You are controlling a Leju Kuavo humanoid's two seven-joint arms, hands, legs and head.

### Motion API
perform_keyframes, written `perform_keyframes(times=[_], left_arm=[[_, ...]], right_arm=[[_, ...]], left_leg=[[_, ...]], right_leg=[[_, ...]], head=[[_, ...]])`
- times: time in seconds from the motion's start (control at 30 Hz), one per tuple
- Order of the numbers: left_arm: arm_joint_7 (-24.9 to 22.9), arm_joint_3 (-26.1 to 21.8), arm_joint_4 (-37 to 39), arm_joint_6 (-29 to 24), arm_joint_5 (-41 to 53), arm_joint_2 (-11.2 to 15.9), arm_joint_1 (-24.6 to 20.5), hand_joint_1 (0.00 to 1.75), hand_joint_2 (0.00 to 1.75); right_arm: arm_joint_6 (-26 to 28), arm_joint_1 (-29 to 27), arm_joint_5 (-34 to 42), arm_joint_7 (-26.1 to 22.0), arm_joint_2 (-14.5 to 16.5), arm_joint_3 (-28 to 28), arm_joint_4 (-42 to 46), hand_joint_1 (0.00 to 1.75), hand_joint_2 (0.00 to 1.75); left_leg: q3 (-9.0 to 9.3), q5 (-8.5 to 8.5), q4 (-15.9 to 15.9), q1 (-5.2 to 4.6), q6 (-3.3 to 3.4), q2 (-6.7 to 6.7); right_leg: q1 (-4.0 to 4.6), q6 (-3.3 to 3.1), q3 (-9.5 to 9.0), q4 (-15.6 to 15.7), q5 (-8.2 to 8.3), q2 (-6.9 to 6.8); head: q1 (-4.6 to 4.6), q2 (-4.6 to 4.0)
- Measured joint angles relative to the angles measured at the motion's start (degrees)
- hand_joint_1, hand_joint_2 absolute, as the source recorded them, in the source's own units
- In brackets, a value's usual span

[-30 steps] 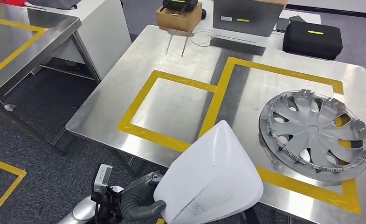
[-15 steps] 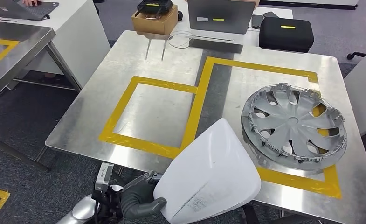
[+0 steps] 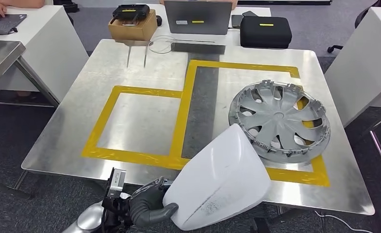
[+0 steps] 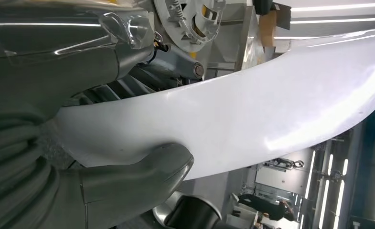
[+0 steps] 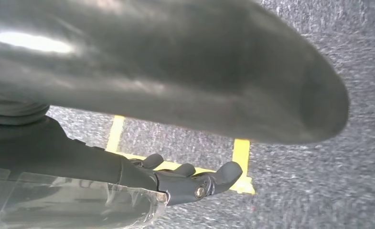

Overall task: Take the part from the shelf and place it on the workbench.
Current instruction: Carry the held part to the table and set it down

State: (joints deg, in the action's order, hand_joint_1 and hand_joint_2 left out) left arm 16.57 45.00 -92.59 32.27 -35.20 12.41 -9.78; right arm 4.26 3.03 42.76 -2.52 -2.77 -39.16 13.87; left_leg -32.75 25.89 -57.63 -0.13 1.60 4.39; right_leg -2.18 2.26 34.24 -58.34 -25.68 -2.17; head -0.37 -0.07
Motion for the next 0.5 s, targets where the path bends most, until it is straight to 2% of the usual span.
perform_keyframes(times=[0.07, 0.1, 0.17, 0.2, 0.23, 0.27, 0.33, 0.37, 0.4, 0.43, 0.5], left_arm=[[-0.27, 0.00, 0.01, -0.41, 0.31, -0.03, -0.03, 1.75, 1.75], [-0.33, 0.00, 0.02, -0.49, 0.38, -0.03, -0.04, 1.75, 1.75], [-0.39, 0.01, 0.15, -0.51, 0.45, -0.02, -0.02, 1.75, 1.75], [-0.42, 0.02, 0.25, -0.51, 0.47, -0.02, -0.01, 1.75, 1.75], [-0.45, 0.02, 0.36, -0.62, 0.64, -0.02, 0.00, 1.75, 1.75], [-0.45, 0.02, 0.43, -1.02, 1.22, -0.02, 0.00, 1.75, 1.75], [-0.41, -0.03, 0.49, -3.12, 4.02, -0.08, -0.06, 1.75, 1.75], [-0.35, -0.06, 0.54, -4.79, 5.98, -0.15, -0.14, 1.75, 1.75], [-0.26, -0.10, 0.65, -6.81, 7.98, -0.28, -0.28, 1.75, 1.75], [-0.14, -0.16, 0.85, -9.41, 10.13, -0.50, -0.48, 1.75, 1.75], [0.00, -0.38, 1.35, -17.30, 15.39, -1.34, -1.05, 1.75, 1.75]], right_arm=[[0.03, -0.43, 0.13, -0.41, 0.01, 0.02, -0.02, 0.00, 0.00], [0.04, -0.55, 0.18, -0.53, 0.03, 0.02, -0.02, 0.00, 0.00], [0.04, -0.68, 0.25, -0.64, 0.04, 0.04, -0.02, 0.00, 0.00], [0.04, -0.75, 0.26, -0.64, 0.04, 0.04, -0.03, 0.00, 0.00], [0.05, -0.84, 0.32, -0.66, 0.04, 0.05, -0.04, 0.00, 0.00], [0.10, -0.93, 0.45, -0.70, 0.04, 0.07, -0.05, 0.00, 0.00], [0.27, -1.03, 1.07, -1.08, 0.13, 0.24, -0.08, 0.00, 0.00], [0.38, -1.04, 1.50, -1.43, 0.21, 0.39, -0.08, 0.00, 0.00], [0.45, -1.07, 1.97, -1.84, 0.31, 0.59, -0.09, 0.00, 0.00], [0.54, -1.17, 2.46, -2.28, 0.39, 0.81, -0.11, 0.00, 0.00], [0.93, -1.54, 3.55, -3.14, 0.66, 1.35, -0.26, 0.00, 0.00]], left_leg=[[-0.63, 1.74, -2.00, 0.46, -0.52, -1.12], [-1.66, 3.55, -4.62, 0.67, -0.86, -2.12], [-4.98, 7.76, -12.43, 0.85, -1.35, -3.66], [-6.39, 8.93, -15.61, 0.87, -1.41, -3.86], [-6.94, 8.97, -16.89, 0.87, -1.34, -3.91], [-6.31, 7.86, -15.73, 0.86, -1.13, -3.94], [-2.28, 3.96, -7.95, 0.82, -0.39, -4.24], [-0.31, 2.58, -4.16, 0.71, -0.05, -4.41], [0.97, 1.83, -1.62, 0.54, 0.25, -4.55], [1.43, 1.70, -0.54, 0.33, 0.46, -4.62], [1.31, 1.38, -0.11, 0.05, 0.90, -4.57]], right_leg=[[-0.20, -0.51, 0.06, 0.06, 0.20, 0.66], [-0.31, -0.72, 0.10, 0.08, 0.30, 0.95], [-0.25, -0.94, 0.28, 0.07, 0.41, 1.48], [-0.20, -0.99, 0.35, 0.06, 0.44, 1.74], [-0.15, -0.99, 0.38, 0.06, 0.45, 1.98], [-0.11, -0.98, 0.36, 0.05, 0.46, 2.21], [-0.09, -0.93, 0.20, 0.08, 0.49, 2.63], [0.02, -0.81, 0.16, 0.09, 0.57, 2.79], [0.05, -0.64, 0.21, 0.12, 0.66, 2.88], [0.06, -0.41, 0.29, 0.16, 0.79, 2.92], [0.05, 0.24, 0.40, 0.47, 1.15, 2.90]], head=[[-0.06, 0.00], [-0.11, 0.00], [-0.17, 0.00], [-0.19, 0.00], [-0.19, 0.00], [-0.19, 0.00], [-0.19, 0.00], [-0.16, 0.00], [-0.16, 0.00], [-0.16, 0.00], [-0.19, 0.00]])
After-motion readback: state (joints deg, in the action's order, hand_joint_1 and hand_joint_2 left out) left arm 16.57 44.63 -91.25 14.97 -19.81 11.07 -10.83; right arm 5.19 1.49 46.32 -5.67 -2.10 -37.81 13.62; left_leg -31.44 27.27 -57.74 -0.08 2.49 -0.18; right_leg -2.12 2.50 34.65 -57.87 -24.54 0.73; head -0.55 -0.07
